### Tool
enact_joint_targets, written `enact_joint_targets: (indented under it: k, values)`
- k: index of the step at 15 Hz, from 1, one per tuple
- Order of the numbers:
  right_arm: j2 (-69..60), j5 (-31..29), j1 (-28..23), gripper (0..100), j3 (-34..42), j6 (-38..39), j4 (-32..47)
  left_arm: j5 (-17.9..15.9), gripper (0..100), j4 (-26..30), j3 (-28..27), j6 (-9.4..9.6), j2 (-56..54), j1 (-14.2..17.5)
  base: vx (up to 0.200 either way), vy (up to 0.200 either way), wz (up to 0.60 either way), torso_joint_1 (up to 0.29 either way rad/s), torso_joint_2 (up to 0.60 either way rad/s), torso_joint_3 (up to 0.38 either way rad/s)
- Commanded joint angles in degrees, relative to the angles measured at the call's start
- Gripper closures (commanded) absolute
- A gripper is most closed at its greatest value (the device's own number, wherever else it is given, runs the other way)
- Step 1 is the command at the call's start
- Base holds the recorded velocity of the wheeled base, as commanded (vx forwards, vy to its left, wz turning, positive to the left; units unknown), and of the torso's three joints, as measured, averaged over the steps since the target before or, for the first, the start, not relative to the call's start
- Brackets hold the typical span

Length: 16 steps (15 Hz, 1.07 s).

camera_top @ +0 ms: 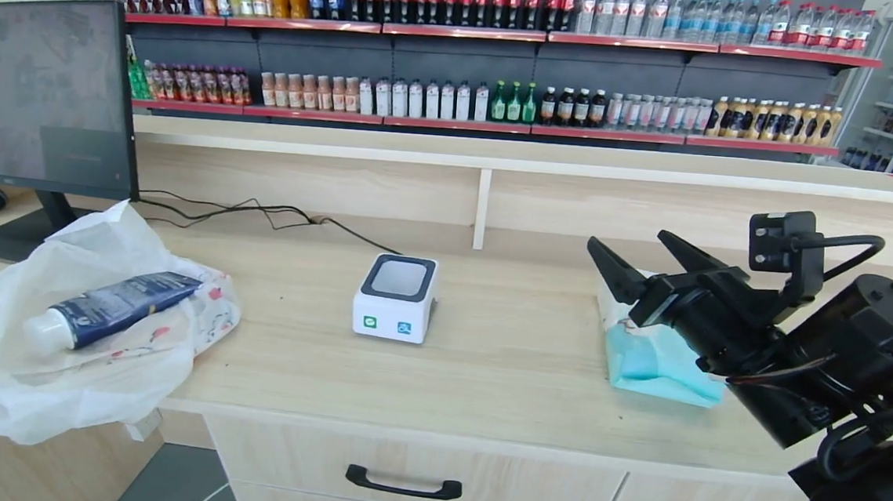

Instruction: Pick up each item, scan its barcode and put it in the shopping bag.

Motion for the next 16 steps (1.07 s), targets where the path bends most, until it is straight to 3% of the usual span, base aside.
enact_joint_targets:
  k: [1, 8, 11, 16]
  values:
    - [-0.27, 0.01, 0.01, 0, 0.62, 0.02, -0.08, -0.02, 0, 0.00, 0.00, -0.02, -0.02, 0.01, 0.000, 0.000, 0.00, 0.000, 0.00, 0.000]
    - [-4.75, 0.01, -0.16, 0, 5.19, -0.34, -0.08, -0.02, 0, 0.00, 0.00, -0.02, -0.02, 0.01, 0.000, 0.000, 0.00, 0.000, 0.00, 0.000]
    - [-7.92, 0.01, 0.10, 0, 10.90, -0.69, -0.08, -0.02, 0, 0.00, 0.00, -0.02, -0.02, 0.10, 0.000, 0.000, 0.00, 0.000, 0.00, 0.000]
    - [-10.38, 3.70, 0.10, 0, 11.96, 2.21, -0.08, -0.02, 0, 0.00, 0.00, -0.02, -0.02, 0.10, 0.000, 0.000, 0.00, 0.000, 0.00, 0.000]
